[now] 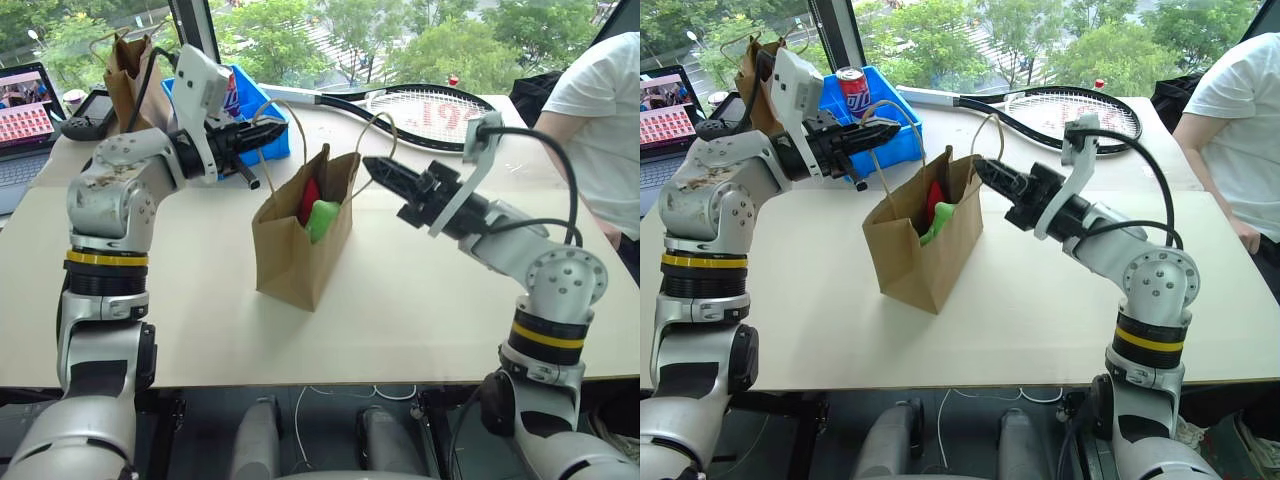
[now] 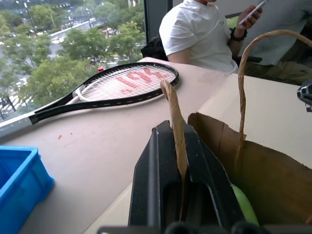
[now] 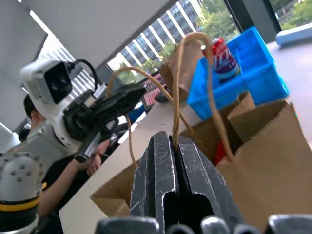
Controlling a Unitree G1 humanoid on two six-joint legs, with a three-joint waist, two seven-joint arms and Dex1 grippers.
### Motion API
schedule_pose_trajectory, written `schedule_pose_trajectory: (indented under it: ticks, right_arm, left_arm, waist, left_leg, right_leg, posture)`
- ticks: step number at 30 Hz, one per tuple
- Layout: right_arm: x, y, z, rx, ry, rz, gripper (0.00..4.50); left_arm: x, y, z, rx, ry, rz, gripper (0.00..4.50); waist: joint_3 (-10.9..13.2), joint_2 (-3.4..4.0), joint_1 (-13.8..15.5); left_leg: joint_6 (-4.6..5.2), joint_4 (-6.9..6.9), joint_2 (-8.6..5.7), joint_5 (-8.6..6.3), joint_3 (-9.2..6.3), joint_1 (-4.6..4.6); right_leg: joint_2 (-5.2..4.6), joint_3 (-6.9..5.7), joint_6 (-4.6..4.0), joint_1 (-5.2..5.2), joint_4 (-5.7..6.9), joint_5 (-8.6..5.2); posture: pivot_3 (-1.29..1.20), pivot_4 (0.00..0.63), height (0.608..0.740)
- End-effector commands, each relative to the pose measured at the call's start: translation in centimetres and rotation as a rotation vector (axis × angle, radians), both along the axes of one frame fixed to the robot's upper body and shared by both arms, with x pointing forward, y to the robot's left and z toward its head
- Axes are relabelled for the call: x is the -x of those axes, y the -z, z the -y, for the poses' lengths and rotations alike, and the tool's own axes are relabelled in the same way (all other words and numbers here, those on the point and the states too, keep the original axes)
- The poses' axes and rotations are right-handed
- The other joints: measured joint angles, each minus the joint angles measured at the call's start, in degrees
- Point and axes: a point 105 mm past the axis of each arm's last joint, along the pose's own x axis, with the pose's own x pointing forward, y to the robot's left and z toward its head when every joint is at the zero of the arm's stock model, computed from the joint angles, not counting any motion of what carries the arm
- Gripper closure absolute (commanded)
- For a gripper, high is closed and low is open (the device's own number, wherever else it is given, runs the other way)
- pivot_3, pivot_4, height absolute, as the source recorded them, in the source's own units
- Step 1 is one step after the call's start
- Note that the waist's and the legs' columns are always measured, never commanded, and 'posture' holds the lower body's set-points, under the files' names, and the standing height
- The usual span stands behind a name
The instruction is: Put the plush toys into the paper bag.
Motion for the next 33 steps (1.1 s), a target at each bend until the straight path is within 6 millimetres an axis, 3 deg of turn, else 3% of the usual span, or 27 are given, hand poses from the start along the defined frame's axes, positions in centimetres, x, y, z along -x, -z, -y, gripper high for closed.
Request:
schedule_pose_trajectory:
  ticks: [1, 2, 5, 9, 13, 15, 18, 21, 24, 27, 33]
  right_arm:
    - [1.1, -1.3, 0.1, -0.012, -0.018, 0.056, 4.49]
    - [1.3, -1.2, 0.1, -0.015, -0.032, 0.049, 4.5]
    - [2.4, -1.7, -0.3, -0.014, -0.104, 0.063, 3.63]
    - [3.5, -3.0, 0.0, 0.014, -0.151, 0.114, 2.26]
    - [4.3, -4.7, 1.7, 0.059, -0.163, 0.175, 0.84]
    - [4.0, -5.3, 3.9, 0.181, -0.081, 0.237, 0.23]
    - [3.4, -4.3, 6.2, 0.423, 0.009, 0.279, 0.23]
    - [2.9, -1.3, 5.9, 0.577, -0.032, 0.269, 0.23]
    - [2.1, 0.8, 4.2, 0.625, -0.063, 0.301, 0.88]
    - [1.8, 2.4, 2.4, 0.639, -0.098, 0.333, 1.92]
    - [1.4, 4.1, -0.1, 0.64, -0.126, 0.392, 3.98]
  left_arm:
    - [1.3, -1.4, 0.5, -0.008, 0.053, 0.041, 4.22]
    - [1.3, -1.7, 0.4, 0.012, 0.057, 0.03, 3.91]
    - [2.4, -2.2, 0.2, 0.03, 0.123, 0.005, 2.95]
    - [3.5, -2.7, -1.3, 0.019, 0.133, 0.007, 1.51]
    - [4.5, -3.1, -4.0, 0.012, 0.104, 0.014, 0.05]
    - [5.9, -2.9, -5.7, 0.025, 0.11, 0.01, 0.0]
    - [7.1, -1.2, -7.5, -0.017, 0.084, -0.021, 0.0]
    - [8.9, 2.0, -7.5, -0.054, 0.129, -0.115, 0.0]
    - [9.4, 4.3, -6.6, -0.05, 0.125, -0.167, 0.0]
    - [10.0, 6.0, -4.9, -0.048, 0.14, -0.19, 0.0]
    - [11.6, 7.3, -1.7, 0.014, 0.205, -0.23, 0.0]
  waist:
    - [0.0, 0.0, 0.0]
    - [0.0, 0.0, -0.1]
    - [0.0, -0.01, -0.2]
    - [0.0, -0.01, -0.4]
    - [0.0, -0.01, -0.7]
    - [0.0, 0.0, -0.7]
    - [0.0, -0.01, -0.6]
    - [0.0, -0.04, -0.6]
    - [0.0, -0.07, -0.8]
    - [0.0, -0.08, -0.8]
    - [0.0, -0.11, -0.1]
  left_leg:
    - [0.0, 0.0, 0.0, 0.0, 0.0, 0.0]
    - [0.0, 0.0, 0.0, 0.0, 0.0, 0.01]
    - [0.0, 0.0, 0.0, 0.0, -0.01, 0.02]
    - [0.0, -0.01, 0.0, 0.0, -0.01, 0.01]
    - [0.0, -0.04, 0.01, 0.0, -0.01, 0.03]
    - [0.0, -0.04, 0.03, -0.01, -0.01, 0.05]
    - [0.0, -0.06, 0.03, -0.01, 0.03, 0.04]
    - [-0.09, -0.09, 0.04, -0.07, 0.03, 0.08]
    - [-0.43, -0.07, 0.07, -0.28, 0.04, 0.14]
    - [-0.45, 0.02, 0.08, -0.28, 0.05, 0.09]
    - [-0.48, 0.14, 0.07, -0.26, 0.05, 0.05]
  right_leg:
    - [0.0, 0.0, 0.0, 0.0, 0.0, 0.0]
    - [0.0, 0.0, 0.0, 0.01, 0.0, 0.0]
    - [0.0, 0.0, 0.0, 0.02, -0.01, 0.0]
    - [0.0, 0.0, -0.01, 0.02, -0.02, -0.01]
    - [0.0, 0.01, -0.07, 0.0, -0.03, -0.05]
    - [0.0, 0.0, -0.13, 0.0, -0.03, -0.09]
    - [-0.03, 0.01, -0.59, 0.0, -0.09, -0.42]
    - [-0.03, -0.03, -0.66, 0.02, -0.11, -0.47]
    - [-0.04, -0.03, -0.74, 0.0, -0.1, -0.45]
    - [-0.03, -0.03, -0.68, -0.07, 0.0, -0.47]
    - [-0.03, -0.03, -0.73, 0.04, 0.01, -0.44]
  posture:
    - [0.0, 0.15, 0.74]
    - [0.0, 0.15, 0.74]
    - [0.0, 0.15, 0.74]
    - [0.0, 0.15, 0.74]
    - [0.0, 0.15, 0.74]
    - [0.0, 0.15, 0.74]
    - [0.0, 0.15, 0.74]
    - [0.0, 0.15, 0.74]
    - [0.0, 0.15, 0.74]
    - [0.0, 0.15, 0.74]
    - [0.0, 0.15, 0.74]
